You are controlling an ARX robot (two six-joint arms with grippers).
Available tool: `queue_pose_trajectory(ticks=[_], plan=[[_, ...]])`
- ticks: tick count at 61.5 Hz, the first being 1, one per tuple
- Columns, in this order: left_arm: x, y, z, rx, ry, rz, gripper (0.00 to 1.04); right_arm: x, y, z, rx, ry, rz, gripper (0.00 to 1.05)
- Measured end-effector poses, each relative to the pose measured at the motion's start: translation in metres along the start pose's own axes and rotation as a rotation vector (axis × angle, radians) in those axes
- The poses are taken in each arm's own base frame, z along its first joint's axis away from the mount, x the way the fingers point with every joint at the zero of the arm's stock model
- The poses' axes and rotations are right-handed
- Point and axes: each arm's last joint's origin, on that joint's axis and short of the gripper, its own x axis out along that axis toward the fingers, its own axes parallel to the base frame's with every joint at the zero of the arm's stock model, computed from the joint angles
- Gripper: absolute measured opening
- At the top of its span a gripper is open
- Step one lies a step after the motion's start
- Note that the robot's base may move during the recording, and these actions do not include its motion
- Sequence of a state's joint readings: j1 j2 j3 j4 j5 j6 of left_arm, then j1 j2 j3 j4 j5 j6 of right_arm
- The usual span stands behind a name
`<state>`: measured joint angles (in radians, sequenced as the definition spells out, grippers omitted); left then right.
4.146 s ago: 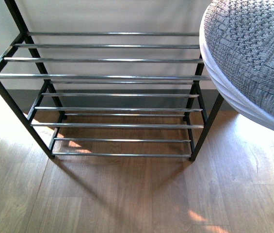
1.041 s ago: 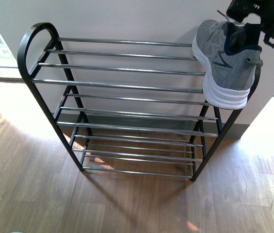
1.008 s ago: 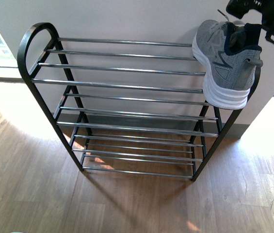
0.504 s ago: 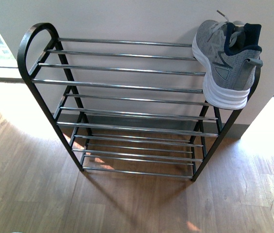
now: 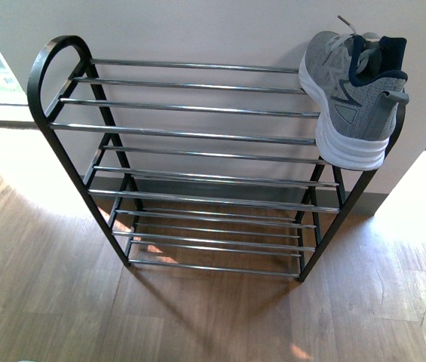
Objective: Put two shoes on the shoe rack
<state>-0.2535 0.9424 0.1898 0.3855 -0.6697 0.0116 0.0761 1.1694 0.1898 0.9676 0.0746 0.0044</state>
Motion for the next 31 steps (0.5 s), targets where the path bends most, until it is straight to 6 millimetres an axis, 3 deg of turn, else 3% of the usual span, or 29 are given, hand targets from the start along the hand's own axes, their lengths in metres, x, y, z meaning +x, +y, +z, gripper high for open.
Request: queue_pose_trajectory(ticks=[18, 31], plan=[[0.0, 0.0, 0.0, 0.0, 0.0, -0.001, 0.06, -0.029, -0.013, -0.015, 0.0, 0.012, 0.0, 0.01], [0.0, 0.0, 0.0, 0.0, 0.0, 0.001, 0.06, -0.043, -0.013, -0.013, 0.0, 0.002, 0.0, 0.01]])
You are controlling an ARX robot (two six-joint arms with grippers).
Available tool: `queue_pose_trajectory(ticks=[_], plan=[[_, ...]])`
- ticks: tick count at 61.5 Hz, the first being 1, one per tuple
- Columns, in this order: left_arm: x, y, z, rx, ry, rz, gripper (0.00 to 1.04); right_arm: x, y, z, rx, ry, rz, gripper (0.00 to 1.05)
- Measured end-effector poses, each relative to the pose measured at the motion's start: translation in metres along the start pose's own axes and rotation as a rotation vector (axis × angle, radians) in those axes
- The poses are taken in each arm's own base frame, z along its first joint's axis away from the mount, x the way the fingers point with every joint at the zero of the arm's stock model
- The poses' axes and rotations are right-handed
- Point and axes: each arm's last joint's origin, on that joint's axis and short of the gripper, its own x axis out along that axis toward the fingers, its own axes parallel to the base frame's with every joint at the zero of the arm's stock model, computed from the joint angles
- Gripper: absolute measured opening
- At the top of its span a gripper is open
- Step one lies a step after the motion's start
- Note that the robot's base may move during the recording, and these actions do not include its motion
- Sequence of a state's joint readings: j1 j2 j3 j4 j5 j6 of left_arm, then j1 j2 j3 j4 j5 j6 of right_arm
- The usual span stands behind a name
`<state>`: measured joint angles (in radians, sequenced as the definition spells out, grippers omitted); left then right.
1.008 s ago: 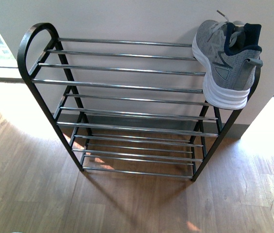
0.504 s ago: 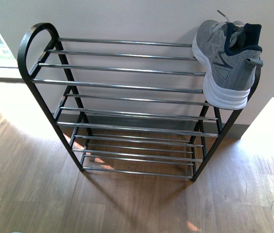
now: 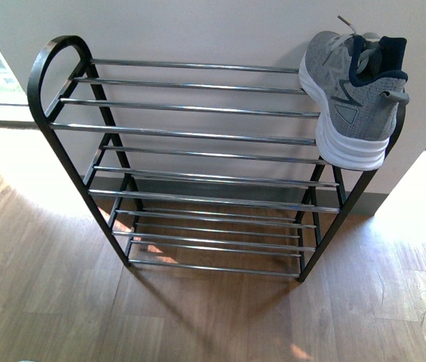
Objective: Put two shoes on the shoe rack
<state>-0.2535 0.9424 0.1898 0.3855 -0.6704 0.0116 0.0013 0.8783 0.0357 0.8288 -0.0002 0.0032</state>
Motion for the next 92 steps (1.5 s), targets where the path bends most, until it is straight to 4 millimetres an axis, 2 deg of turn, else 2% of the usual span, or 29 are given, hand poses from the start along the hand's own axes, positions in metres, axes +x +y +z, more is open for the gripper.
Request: queue_pose_trajectory(ticks=[45, 82, 92], plan=[[0.0, 0.0, 0.0, 0.0, 0.0, -0.001, 0.06, -0.033, 0.0, 0.01, 0.0, -0.033, 0.0, 0.01], [0.0, 0.0, 0.0, 0.0, 0.0, -0.001, 0.06, -0.048, 0.0, 0.01, 0.0, -0.035, 0.0, 0.01], [0.0, 0.0, 0.0, 0.0, 0.0, 0.0, 0.06, -0.058, 0.0, 0.006, 0.0, -0.024, -0.001, 0.01]])
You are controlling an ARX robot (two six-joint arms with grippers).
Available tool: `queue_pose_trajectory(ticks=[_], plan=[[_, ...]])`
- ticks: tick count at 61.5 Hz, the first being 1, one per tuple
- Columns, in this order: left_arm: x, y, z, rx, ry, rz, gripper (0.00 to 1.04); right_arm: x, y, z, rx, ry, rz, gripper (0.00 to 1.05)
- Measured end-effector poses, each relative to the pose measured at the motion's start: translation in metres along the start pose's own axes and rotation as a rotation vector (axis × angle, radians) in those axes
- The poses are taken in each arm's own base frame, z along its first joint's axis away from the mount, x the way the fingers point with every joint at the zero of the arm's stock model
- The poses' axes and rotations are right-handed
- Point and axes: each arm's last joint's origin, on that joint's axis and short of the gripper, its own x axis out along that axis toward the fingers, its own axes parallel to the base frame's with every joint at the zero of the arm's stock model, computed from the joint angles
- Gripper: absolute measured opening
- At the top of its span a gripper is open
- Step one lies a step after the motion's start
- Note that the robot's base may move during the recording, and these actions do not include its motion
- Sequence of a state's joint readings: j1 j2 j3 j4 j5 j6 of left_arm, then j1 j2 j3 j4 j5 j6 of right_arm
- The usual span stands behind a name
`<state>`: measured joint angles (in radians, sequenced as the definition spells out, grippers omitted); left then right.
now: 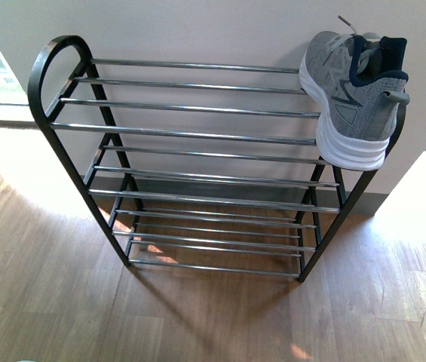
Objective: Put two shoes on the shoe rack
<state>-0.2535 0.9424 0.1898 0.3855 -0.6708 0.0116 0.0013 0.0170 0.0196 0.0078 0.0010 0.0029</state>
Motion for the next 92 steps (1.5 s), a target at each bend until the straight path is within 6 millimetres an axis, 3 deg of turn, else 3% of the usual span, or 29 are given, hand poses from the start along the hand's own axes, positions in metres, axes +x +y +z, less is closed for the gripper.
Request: queue_pose_trajectory(ticks=[22, 57, 79, 85, 92], plan=[[0.0, 0.0, 0.0, 0.0, 0.0, -0.002, 0.06, -0.001, 0.0, 0.0, 0.0, -0.004, 0.0, 0.03], [0.0, 0.0, 0.0, -0.001, 0.001, 0.008, 0.06, -0.001, 0.0, 0.0, 0.0, -0.005, 0.002, 0.96], [0.0, 0.0, 0.0, -0.013, -0.002, -0.007, 0.06, -0.001, 0.0, 0.0, 0.0, -0.004, -0.002, 0.96], [0.01, -0.005, 0.0, -0.271, -0.074, -0.14, 0.06, -0.001, 0.0, 0.0, 0.0, -0.004, -0.002, 0.96], [0.029, -0.019, 0.01, -0.536, 0.006, -0.249, 0.06, -0.001, 0.0, 0.0, 0.0, -0.004, -0.001, 0.96]])
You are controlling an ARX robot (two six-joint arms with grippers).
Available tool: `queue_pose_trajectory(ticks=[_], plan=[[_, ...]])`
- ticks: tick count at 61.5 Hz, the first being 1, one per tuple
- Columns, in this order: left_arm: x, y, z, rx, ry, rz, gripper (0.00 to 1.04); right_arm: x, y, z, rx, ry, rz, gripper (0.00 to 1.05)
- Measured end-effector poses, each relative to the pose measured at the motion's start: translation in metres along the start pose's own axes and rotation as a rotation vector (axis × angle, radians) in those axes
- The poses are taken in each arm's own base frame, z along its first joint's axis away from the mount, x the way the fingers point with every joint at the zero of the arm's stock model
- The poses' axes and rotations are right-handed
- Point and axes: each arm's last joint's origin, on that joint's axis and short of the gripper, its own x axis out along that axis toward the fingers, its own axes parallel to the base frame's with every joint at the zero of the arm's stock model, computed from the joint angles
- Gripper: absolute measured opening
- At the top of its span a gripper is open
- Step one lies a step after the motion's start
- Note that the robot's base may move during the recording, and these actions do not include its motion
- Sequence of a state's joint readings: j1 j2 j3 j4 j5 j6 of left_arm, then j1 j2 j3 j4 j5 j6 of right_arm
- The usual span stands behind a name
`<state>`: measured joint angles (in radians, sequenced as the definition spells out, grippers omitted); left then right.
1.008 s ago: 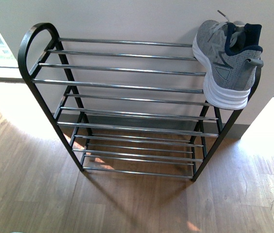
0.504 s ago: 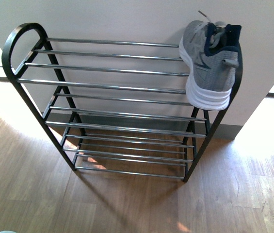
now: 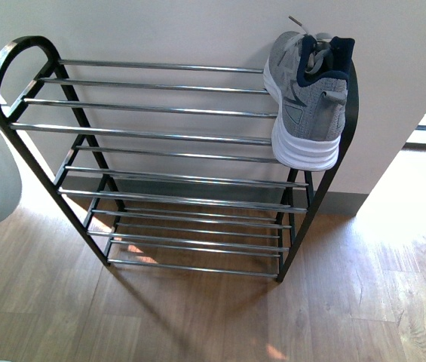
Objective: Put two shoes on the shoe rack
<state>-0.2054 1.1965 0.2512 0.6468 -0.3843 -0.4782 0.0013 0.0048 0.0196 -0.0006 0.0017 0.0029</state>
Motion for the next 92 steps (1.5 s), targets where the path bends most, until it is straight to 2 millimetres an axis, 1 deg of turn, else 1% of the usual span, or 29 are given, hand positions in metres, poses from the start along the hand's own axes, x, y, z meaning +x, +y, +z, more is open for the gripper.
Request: queue_pose_trajectory(ticks=[4, 8, 14, 18, 23, 27, 31, 36, 40, 51, 59, 61, 71, 77, 92], plan=[[0.016, -0.009, 0.0, -0.088, 0.069, -0.004, 0.06, 0.0, 0.0, 0.0, 0.0, 0.0, 0.0, 0.96], [0.032, -0.02, -0.003, -0.134, 0.142, 0.022, 0.06, 0.0, 0.0, 0.0, 0.0, 0.0, 0.0, 0.96], [0.051, -0.039, -0.013, -0.128, 0.241, 0.033, 0.06, 0.0, 0.0, 0.0, 0.0, 0.0, 0.0, 0.96], [0.064, -0.059, -0.021, -0.093, 0.309, 0.014, 0.06, 0.0, 0.0, 0.0, 0.0, 0.0, 0.0, 0.96], [0.081, -0.089, -0.028, -0.054, 0.374, -0.061, 0.06, 0.0, 0.0, 0.0, 0.0, 0.0, 0.0, 0.96], [0.089, -0.111, -0.032, -0.025, 0.416, -0.114, 0.06, 0.0, 0.0, 0.0, 0.0, 0.0, 0.0, 0.96], [0.096, -0.129, -0.036, -0.003, 0.436, -0.145, 0.06, 0.0, 0.0, 0.0, 0.0, 0.0, 0.0, 0.96], [0.104, -0.145, -0.039, 0.016, 0.444, -0.168, 0.06, 0.0, 0.0, 0.0, 0.0, 0.0, 0.0, 0.96], [0.114, -0.154, -0.042, 0.019, 0.463, -0.175, 0.06, 0.0, 0.0, 0.0, 0.0, 0.0, 0.0, 0.96], [0.141, -0.171, -0.053, 0.028, 0.504, -0.157, 0.06, 0.0, 0.0, 0.0, 0.0, 0.0, 0.0, 0.96], [0.167, -0.19, -0.064, 0.038, 0.55, -0.183, 0.06, 0.0, 0.0, 0.0, 0.0, 0.0, 0.0, 0.96], [0.171, -0.195, -0.065, 0.042, 0.555, -0.181, 0.06, 0.0, 0.0, 0.0, 0.0, 0.0, 0.0, 0.96], [0.185, -0.219, -0.062, 0.072, 0.568, -0.208, 0.06, 0.0, 0.0, 0.0, 0.0, 0.0, 0.0, 0.96], [0.191, -0.229, -0.061, 0.077, 0.581, -0.212, 0.06, 0.0, 0.0, 0.0, 0.0, 0.0, 0.0, 0.96], [0.204, -0.235, -0.063, 0.051, 0.614, -0.187, 0.06, 0.0, 0.0, 0.0, 0.0, 0.0, 0.0, 0.96]])
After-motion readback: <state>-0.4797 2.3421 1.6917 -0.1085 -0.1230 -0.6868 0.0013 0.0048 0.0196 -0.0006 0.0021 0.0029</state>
